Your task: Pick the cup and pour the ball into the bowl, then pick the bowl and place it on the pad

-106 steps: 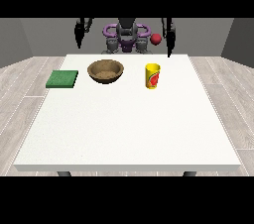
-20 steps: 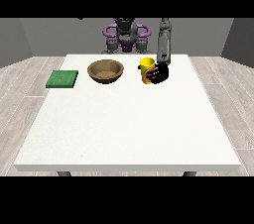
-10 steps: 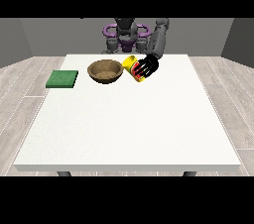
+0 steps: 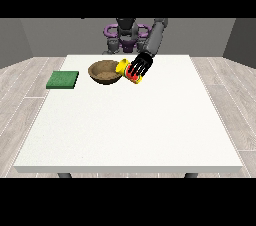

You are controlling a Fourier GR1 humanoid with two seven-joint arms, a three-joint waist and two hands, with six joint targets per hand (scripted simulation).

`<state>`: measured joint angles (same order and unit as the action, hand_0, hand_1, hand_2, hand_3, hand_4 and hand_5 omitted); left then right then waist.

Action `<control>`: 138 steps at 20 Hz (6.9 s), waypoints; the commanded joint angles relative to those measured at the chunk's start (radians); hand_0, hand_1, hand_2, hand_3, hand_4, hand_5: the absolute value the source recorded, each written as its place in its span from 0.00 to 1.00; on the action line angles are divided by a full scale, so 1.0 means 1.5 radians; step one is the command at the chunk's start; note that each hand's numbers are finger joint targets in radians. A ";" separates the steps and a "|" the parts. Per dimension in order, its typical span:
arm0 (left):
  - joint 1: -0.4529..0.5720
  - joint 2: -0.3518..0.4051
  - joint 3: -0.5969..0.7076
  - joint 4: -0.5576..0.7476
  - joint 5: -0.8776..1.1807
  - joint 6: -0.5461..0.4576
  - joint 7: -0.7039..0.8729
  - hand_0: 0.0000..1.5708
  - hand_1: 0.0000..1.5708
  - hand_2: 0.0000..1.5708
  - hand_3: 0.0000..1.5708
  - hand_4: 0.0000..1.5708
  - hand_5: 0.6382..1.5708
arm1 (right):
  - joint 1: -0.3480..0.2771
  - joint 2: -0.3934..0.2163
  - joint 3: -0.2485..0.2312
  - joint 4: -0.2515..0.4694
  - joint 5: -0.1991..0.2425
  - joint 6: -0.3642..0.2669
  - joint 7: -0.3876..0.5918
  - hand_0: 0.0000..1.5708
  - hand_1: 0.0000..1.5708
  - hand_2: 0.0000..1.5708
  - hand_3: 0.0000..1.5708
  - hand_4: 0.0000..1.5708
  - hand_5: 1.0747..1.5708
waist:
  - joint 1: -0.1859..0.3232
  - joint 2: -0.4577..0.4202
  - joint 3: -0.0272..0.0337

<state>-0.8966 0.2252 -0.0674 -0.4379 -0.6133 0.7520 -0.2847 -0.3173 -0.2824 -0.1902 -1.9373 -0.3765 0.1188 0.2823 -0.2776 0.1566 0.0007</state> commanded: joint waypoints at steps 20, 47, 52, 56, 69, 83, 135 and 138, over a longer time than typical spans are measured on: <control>-0.164 -0.148 -0.452 0.213 -0.593 -0.113 0.480 0.96 0.96 1.00 1.00 0.68 0.92 | -0.006 0.033 0.026 0.185 0.063 -0.009 -0.043 0.00 0.00 0.00 0.00 0.24 0.99 | 0.051 -0.144 0.0004; 0.221 -0.015 0.050 -0.198 0.121 0.010 -0.093 0.98 0.98 1.00 1.00 0.94 0.88 | 0.132 0.043 0.005 0.027 0.028 0.007 -0.049 0.00 0.00 0.00 0.00 0.27 0.99 | 0.097 -0.083 -0.0080; 0.190 -0.133 0.136 -0.278 0.335 -0.175 -0.106 0.87 0.87 1.00 1.00 0.55 0.99 | 0.131 0.050 0.010 0.046 0.035 0.007 -0.060 0.00 0.00 0.00 0.00 0.29 0.99 | 0.126 -0.077 -0.0181; 0.212 -0.099 0.211 -0.327 0.481 -0.364 -0.203 0.26 0.26 0.00 0.00 0.17 1.00 | 0.140 0.073 0.018 0.041 0.063 -0.025 -0.068 0.00 0.00 0.00 0.00 0.34 0.99 | 0.189 -0.042 -0.0095; 0.078 0.202 0.323 -0.248 0.610 -0.657 -0.127 0.00 0.00 0.00 0.00 0.00 0.95 | 0.090 0.136 0.080 0.077 0.162 -0.092 -0.128 0.00 0.00 0.00 0.00 0.30 1.00 | 0.188 0.106 -0.0002; 0.002 0.329 0.316 -0.295 0.608 -0.656 0.023 0.00 0.00 0.00 0.00 0.00 0.97 | 0.049 0.120 0.006 0.443 0.109 0.013 -0.331 0.00 0.00 0.00 0.00 0.19 1.00 | 0.167 0.090 0.0000; 0.020 0.444 0.367 -0.163 0.662 -0.765 0.046 0.00 0.00 0.00 0.00 0.00 0.97 | -0.161 0.025 0.124 0.557 0.319 -0.213 0.017 1.00 1.00 1.00 1.00 0.80 0.80 | 0.145 0.003 -0.0022; -0.012 0.505 0.394 -0.150 0.686 -0.787 0.065 0.00 0.00 0.00 0.00 0.00 0.97 | -0.179 0.003 0.077 0.569 0.274 -0.174 -0.007 1.00 1.00 1.00 1.00 0.80 0.83 | 0.135 0.045 -0.0008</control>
<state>-0.9290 0.9303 0.4941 -0.7003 0.3996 -0.3943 -0.1802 -0.5589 -0.2264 -0.0315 -1.0762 0.0755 -0.2024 0.2299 -0.0504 0.2086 -0.0040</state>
